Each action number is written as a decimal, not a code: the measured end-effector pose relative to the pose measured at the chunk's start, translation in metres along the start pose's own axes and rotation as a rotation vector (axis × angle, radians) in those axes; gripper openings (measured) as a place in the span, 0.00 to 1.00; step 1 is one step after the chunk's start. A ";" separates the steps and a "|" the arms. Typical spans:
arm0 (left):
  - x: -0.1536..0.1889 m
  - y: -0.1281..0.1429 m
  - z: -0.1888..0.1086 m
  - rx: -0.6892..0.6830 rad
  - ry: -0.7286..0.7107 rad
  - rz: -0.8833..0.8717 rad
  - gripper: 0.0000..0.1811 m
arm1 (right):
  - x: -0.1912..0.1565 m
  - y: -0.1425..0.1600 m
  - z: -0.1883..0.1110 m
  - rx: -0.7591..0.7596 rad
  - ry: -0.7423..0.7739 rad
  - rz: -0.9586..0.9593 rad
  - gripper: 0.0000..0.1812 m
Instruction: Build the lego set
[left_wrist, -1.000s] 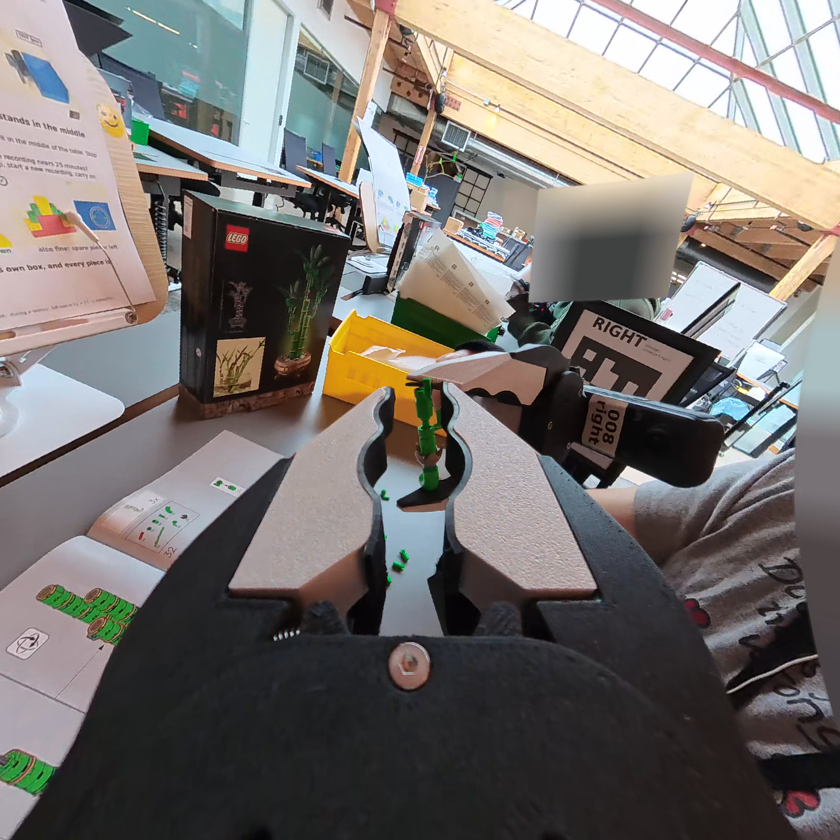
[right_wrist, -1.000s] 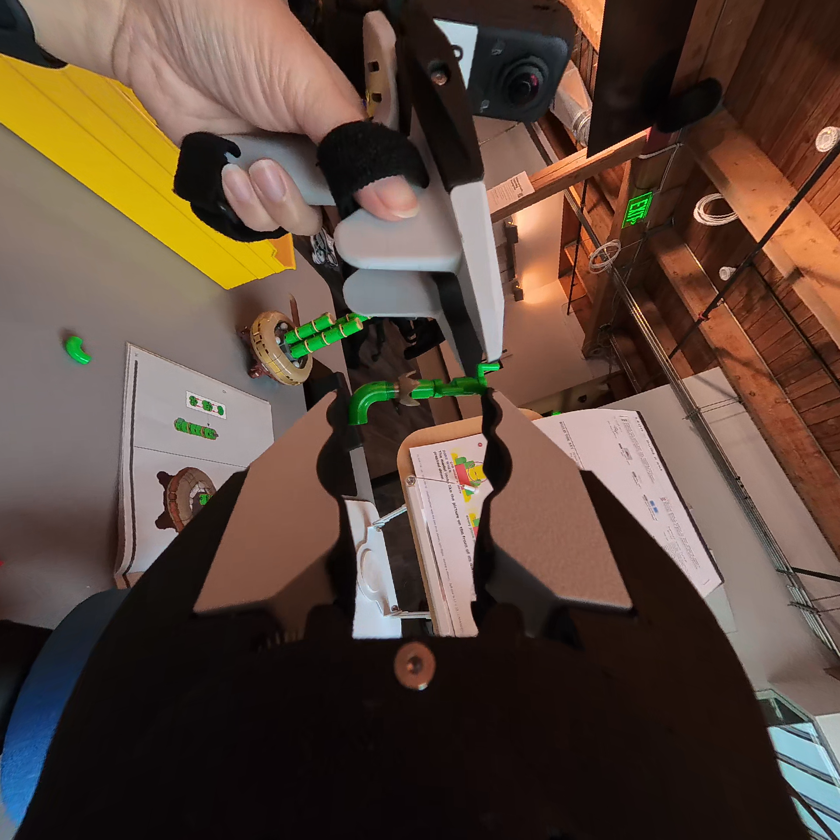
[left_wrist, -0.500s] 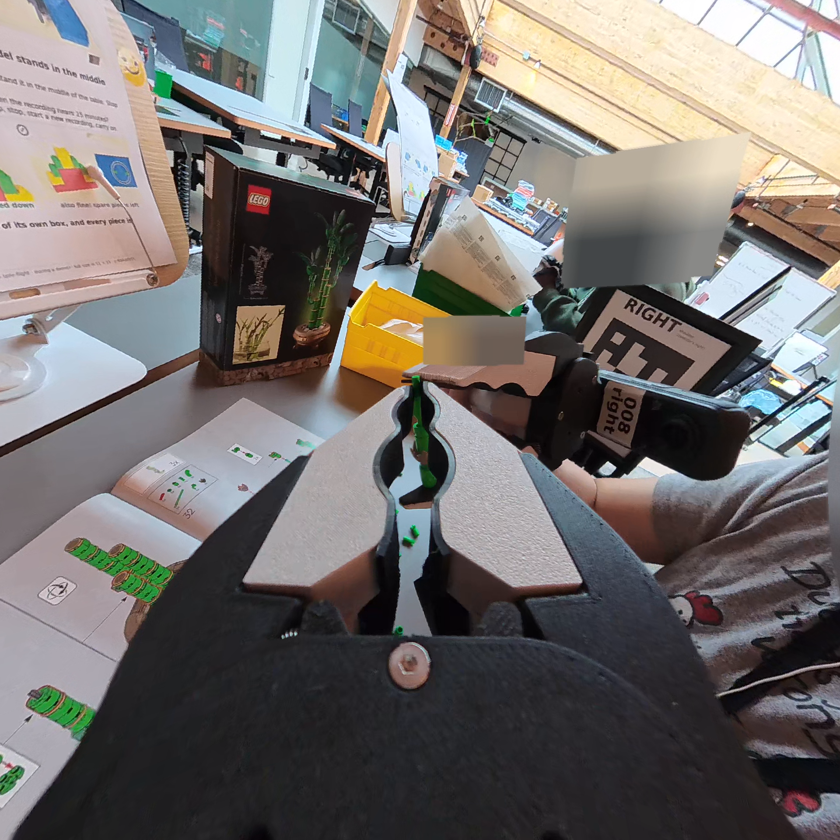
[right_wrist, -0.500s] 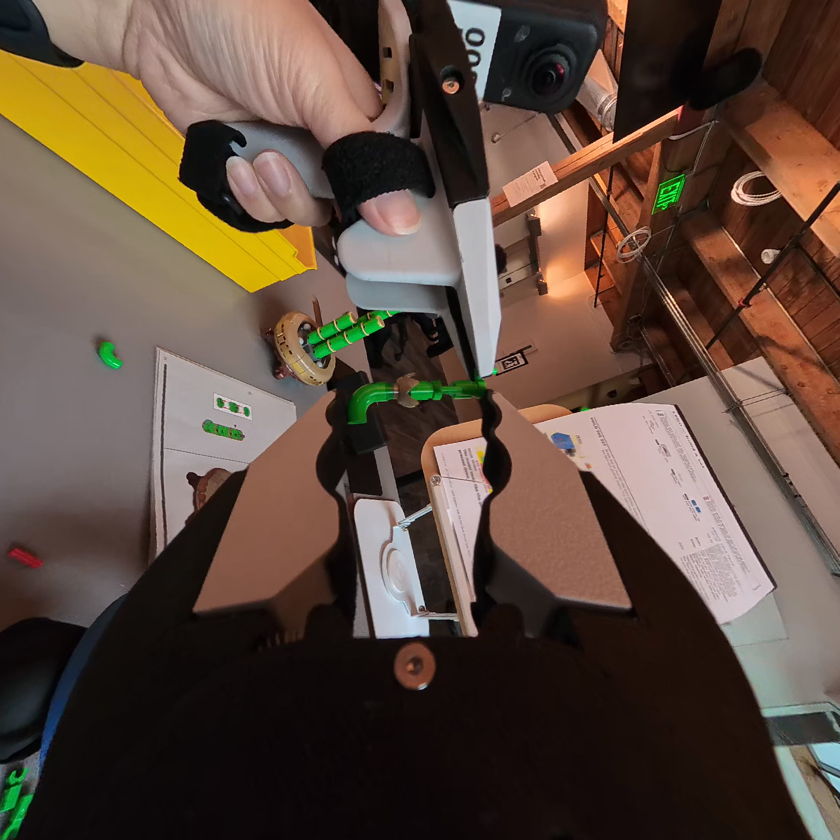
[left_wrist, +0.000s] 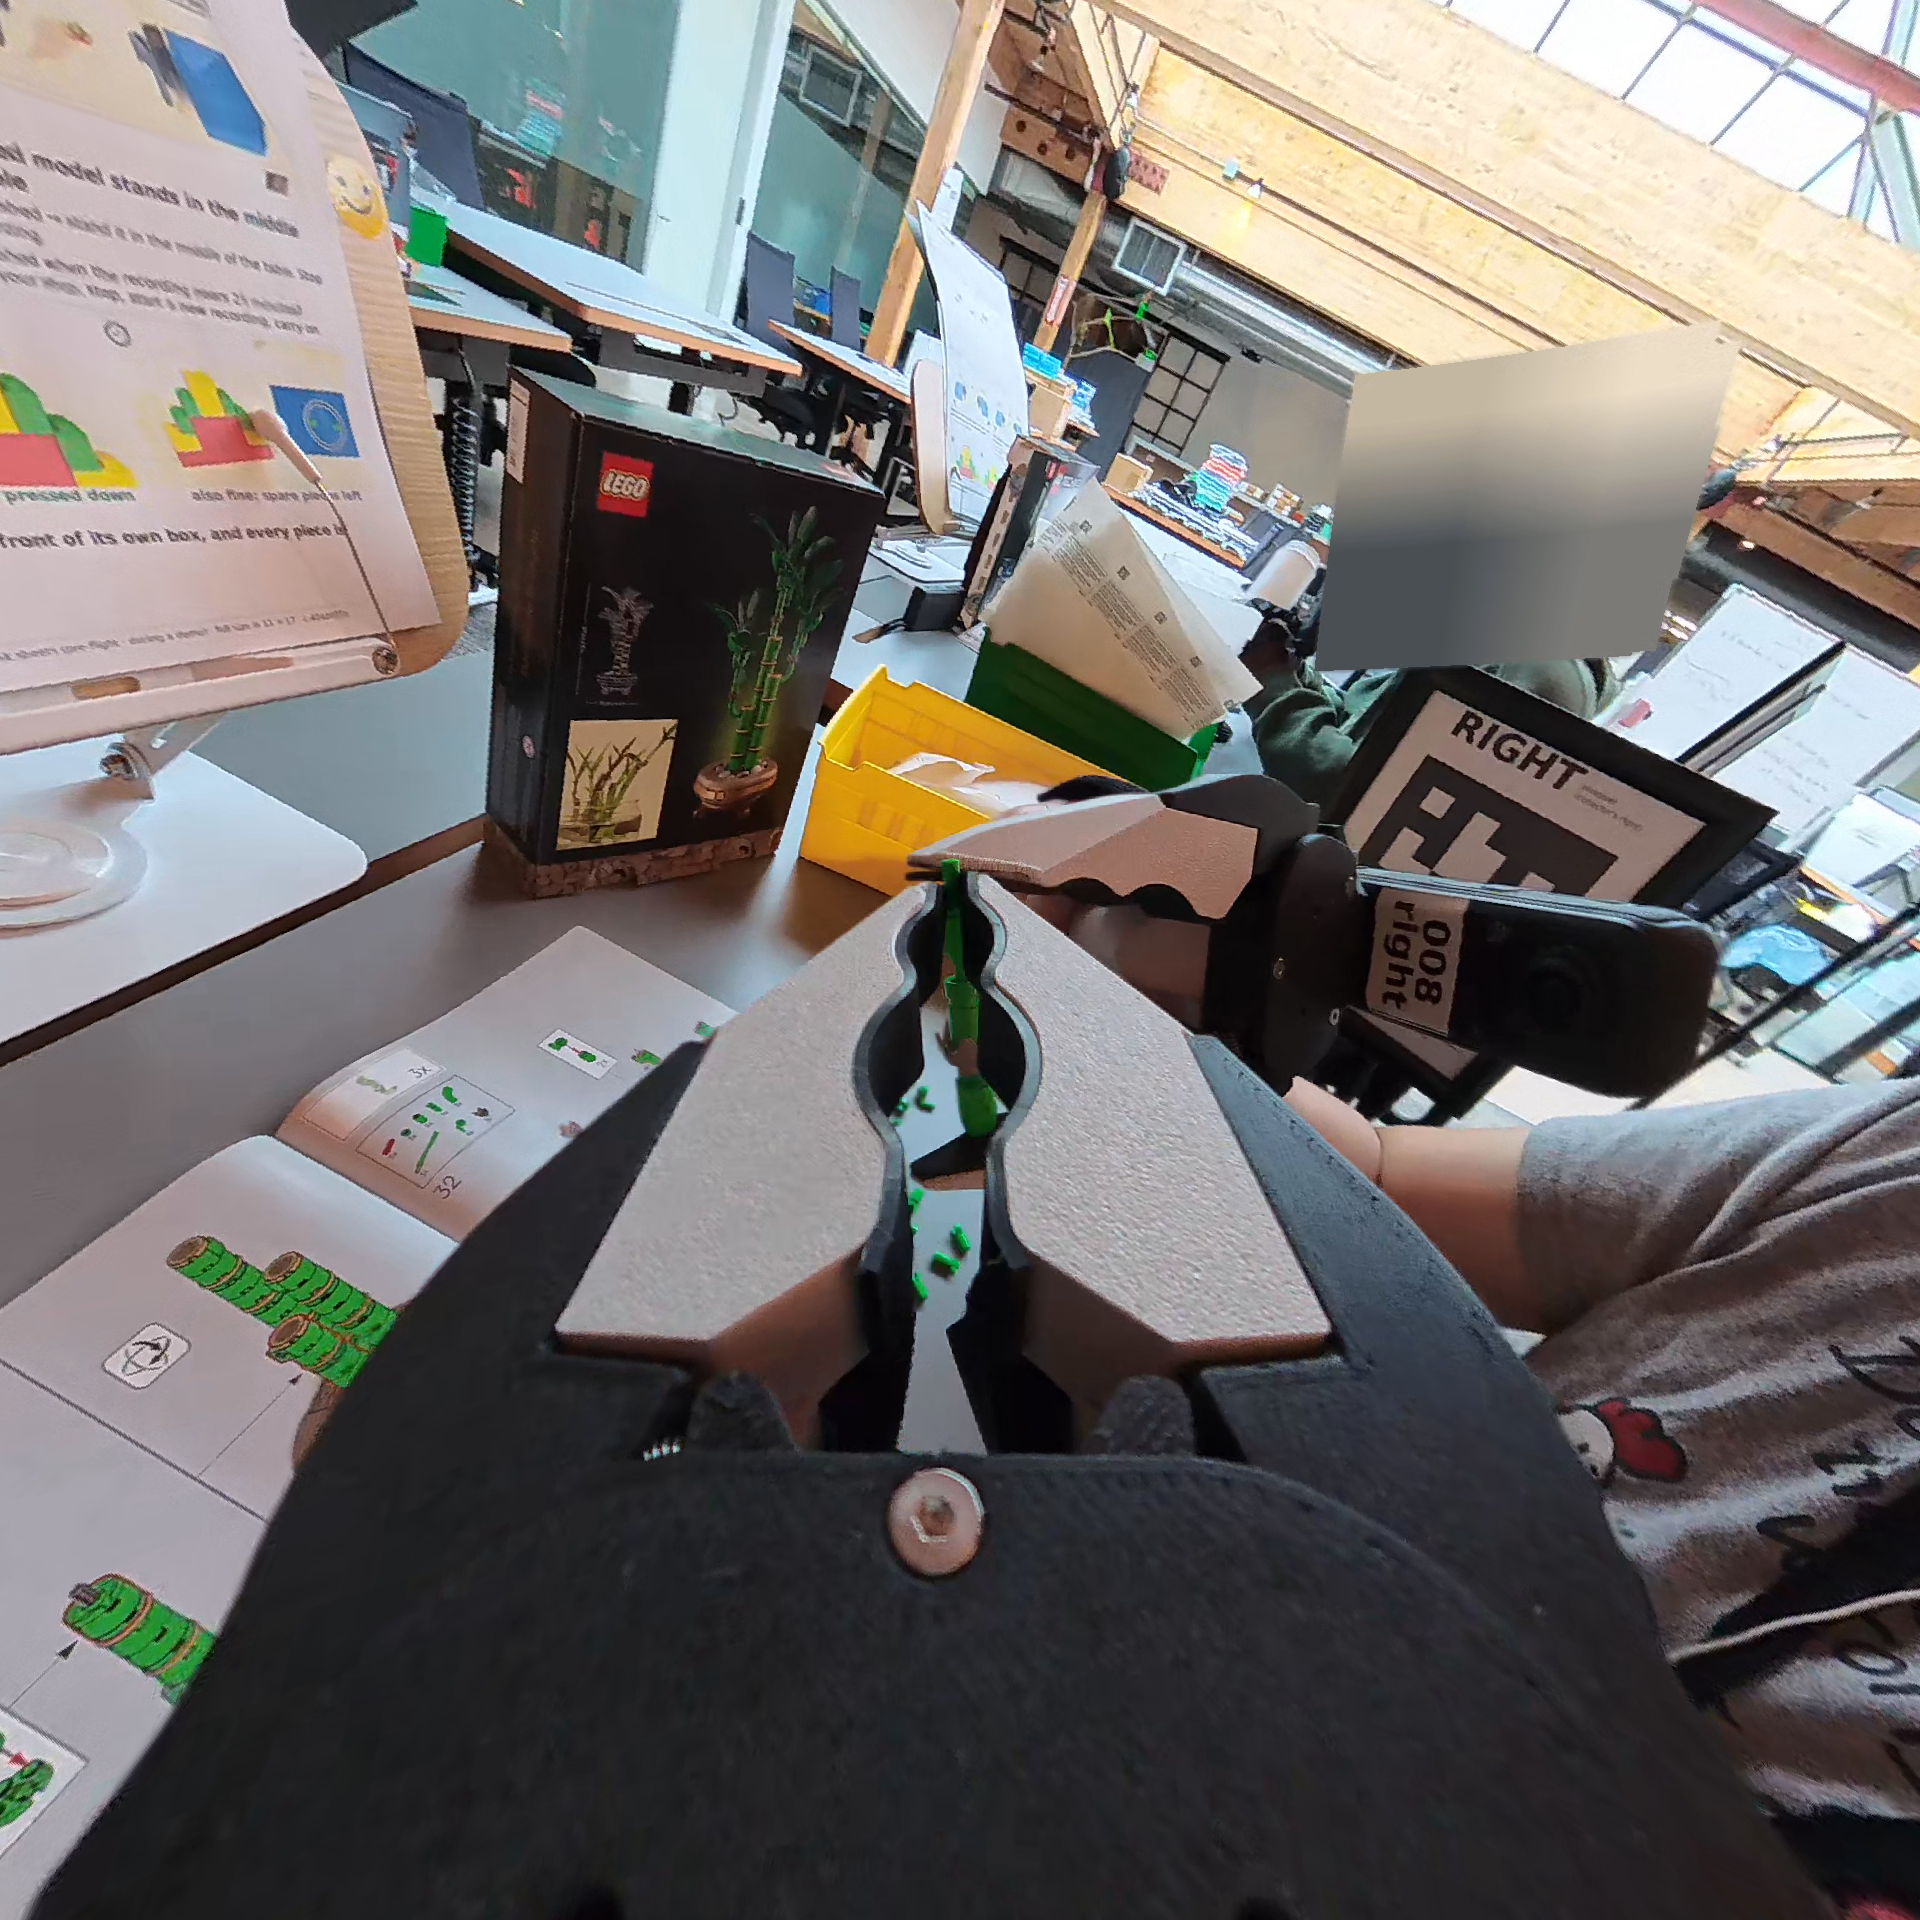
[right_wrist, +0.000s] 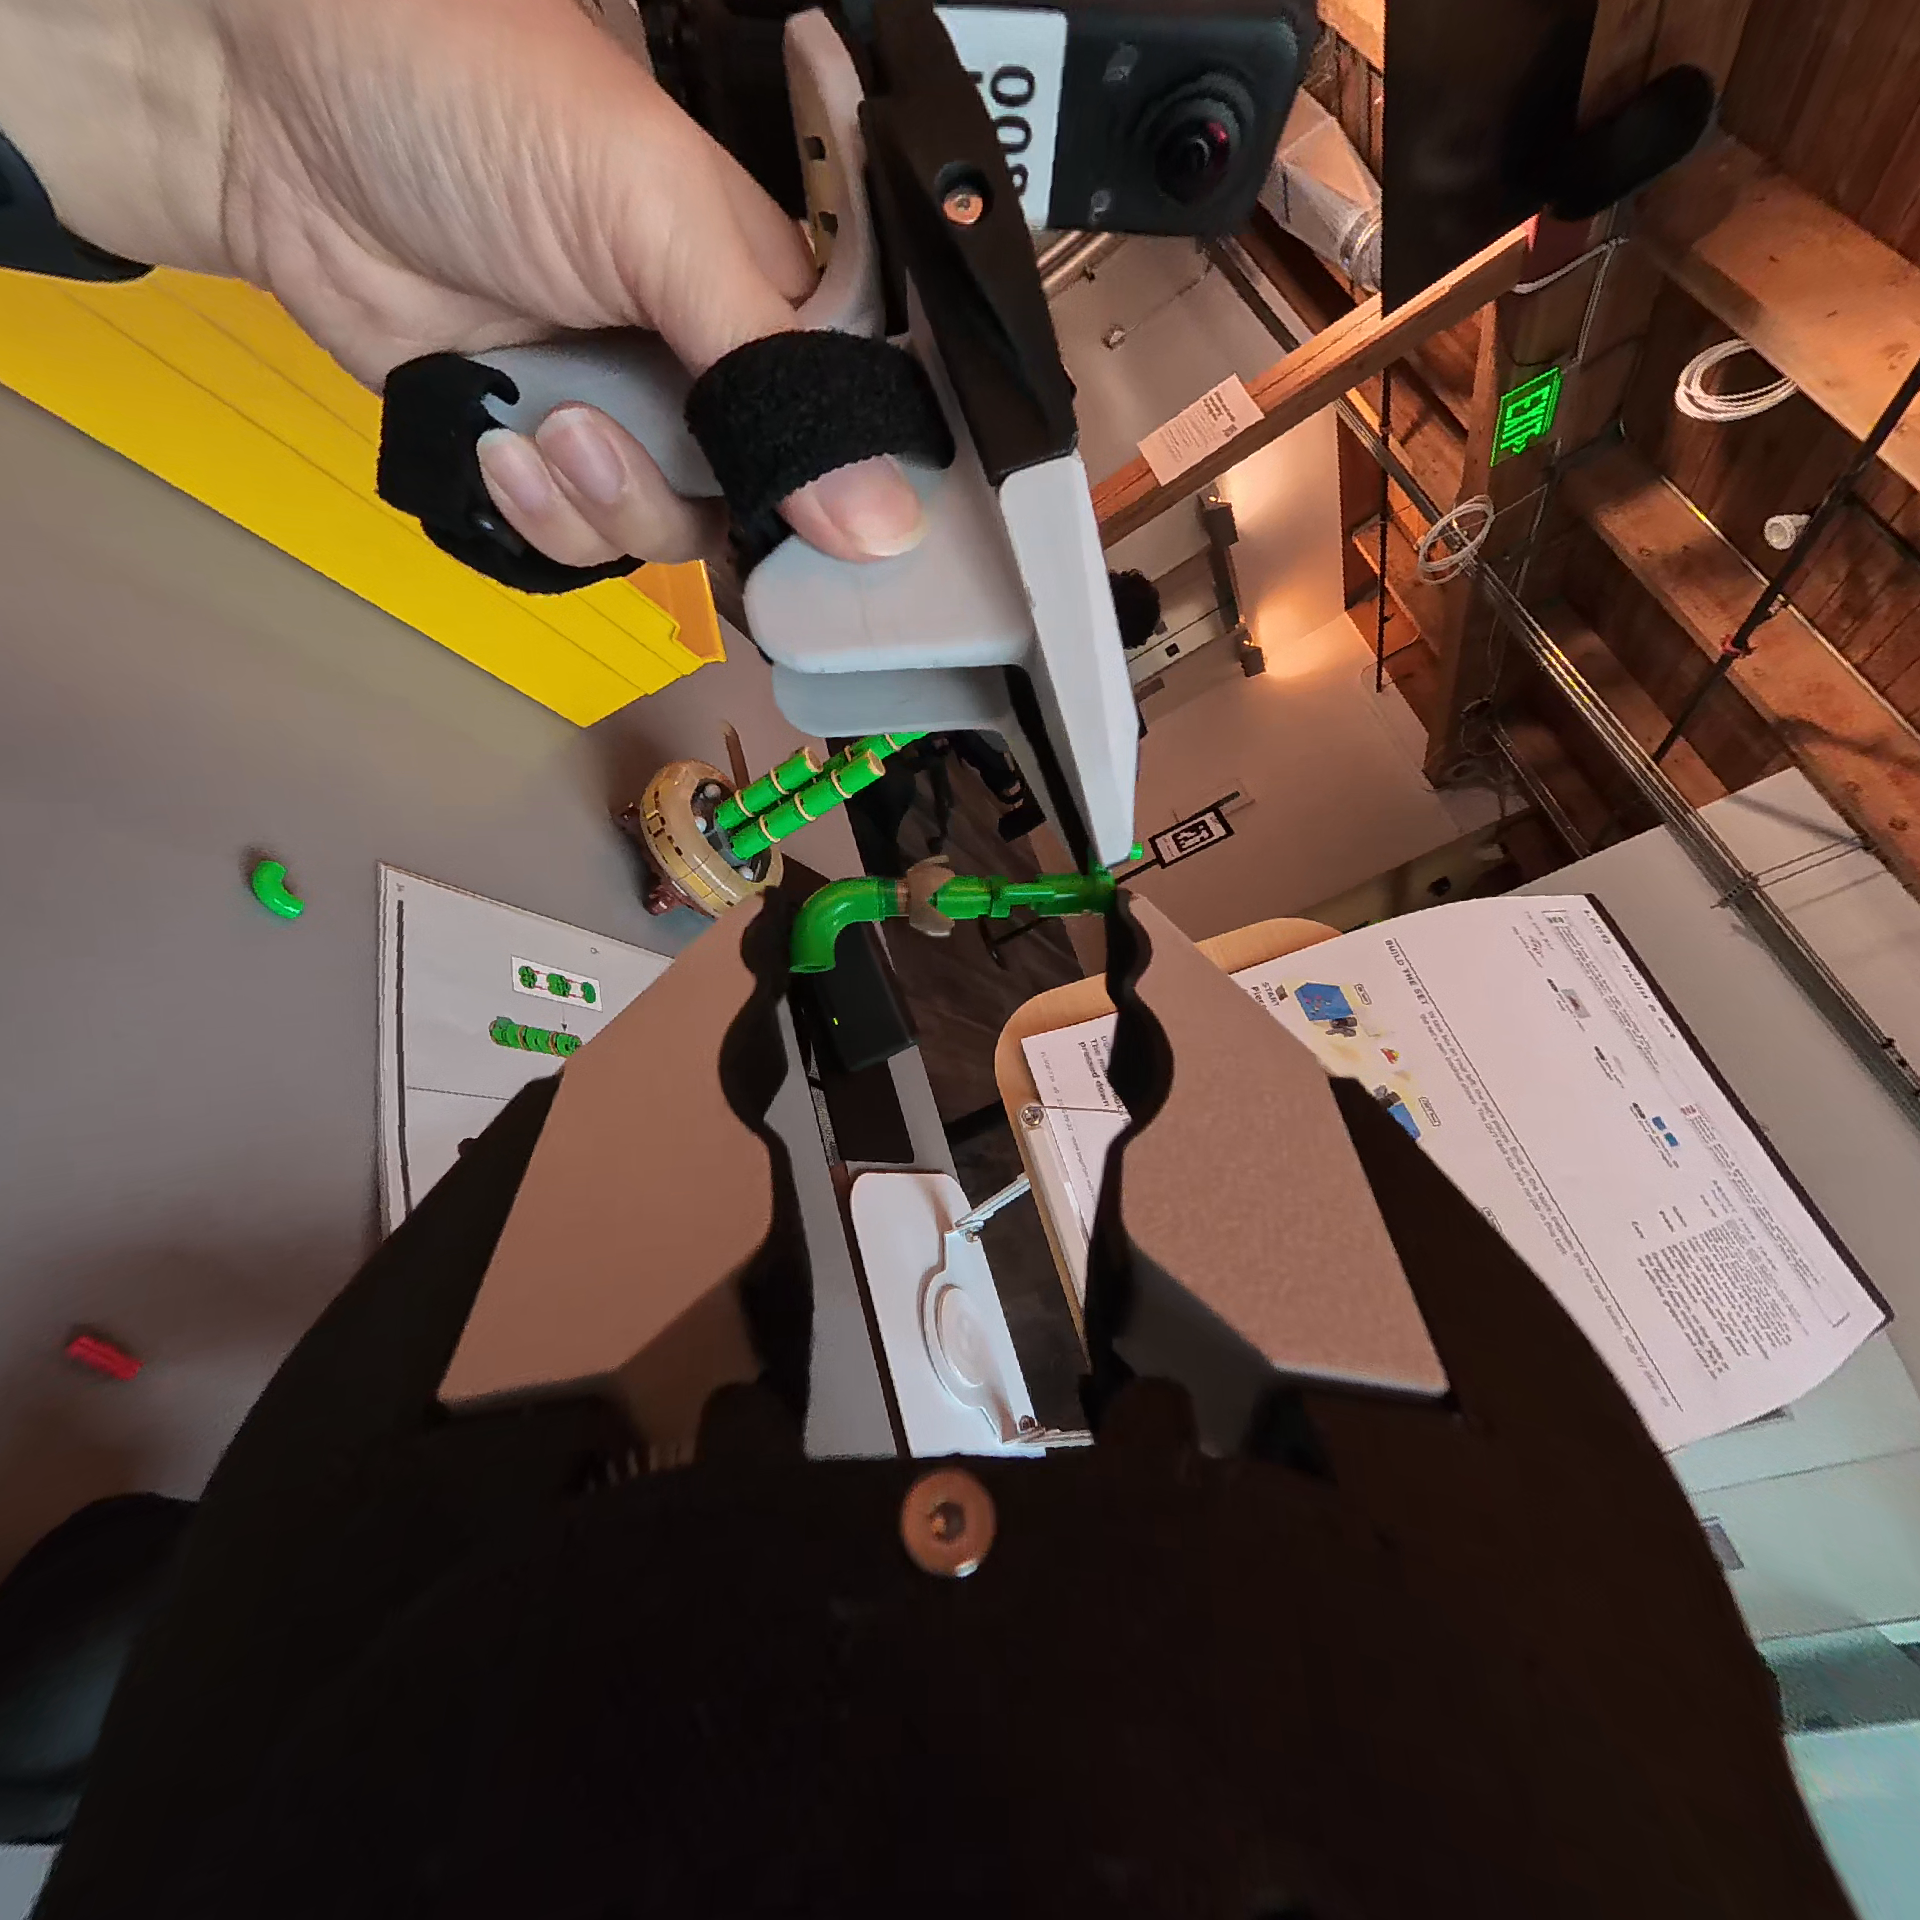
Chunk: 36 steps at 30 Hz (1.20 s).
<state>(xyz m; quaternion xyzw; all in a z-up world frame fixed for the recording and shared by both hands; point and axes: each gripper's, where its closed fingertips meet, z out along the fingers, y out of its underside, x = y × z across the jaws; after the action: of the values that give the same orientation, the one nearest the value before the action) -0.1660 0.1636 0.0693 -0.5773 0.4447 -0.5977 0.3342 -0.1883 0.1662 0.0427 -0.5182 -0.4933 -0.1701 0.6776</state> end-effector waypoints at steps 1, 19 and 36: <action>-0.001 -0.001 0.000 0.008 -0.012 0.007 0.00 | 0.001 0.000 0.000 0.000 0.006 0.005 0.32; -0.004 -0.004 0.002 0.048 -0.011 -0.032 0.00 | 0.006 0.002 -0.003 -0.018 0.005 0.042 0.30; -0.002 -0.002 0.003 0.037 -0.024 -0.025 0.00 | 0.006 0.003 -0.004 -0.023 0.000 0.025 0.30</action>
<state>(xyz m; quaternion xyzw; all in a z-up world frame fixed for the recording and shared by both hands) -0.1623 0.1662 0.0703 -0.5837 0.4223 -0.6028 0.3428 -0.1814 0.1661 0.0460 -0.5320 -0.4847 -0.1675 0.6738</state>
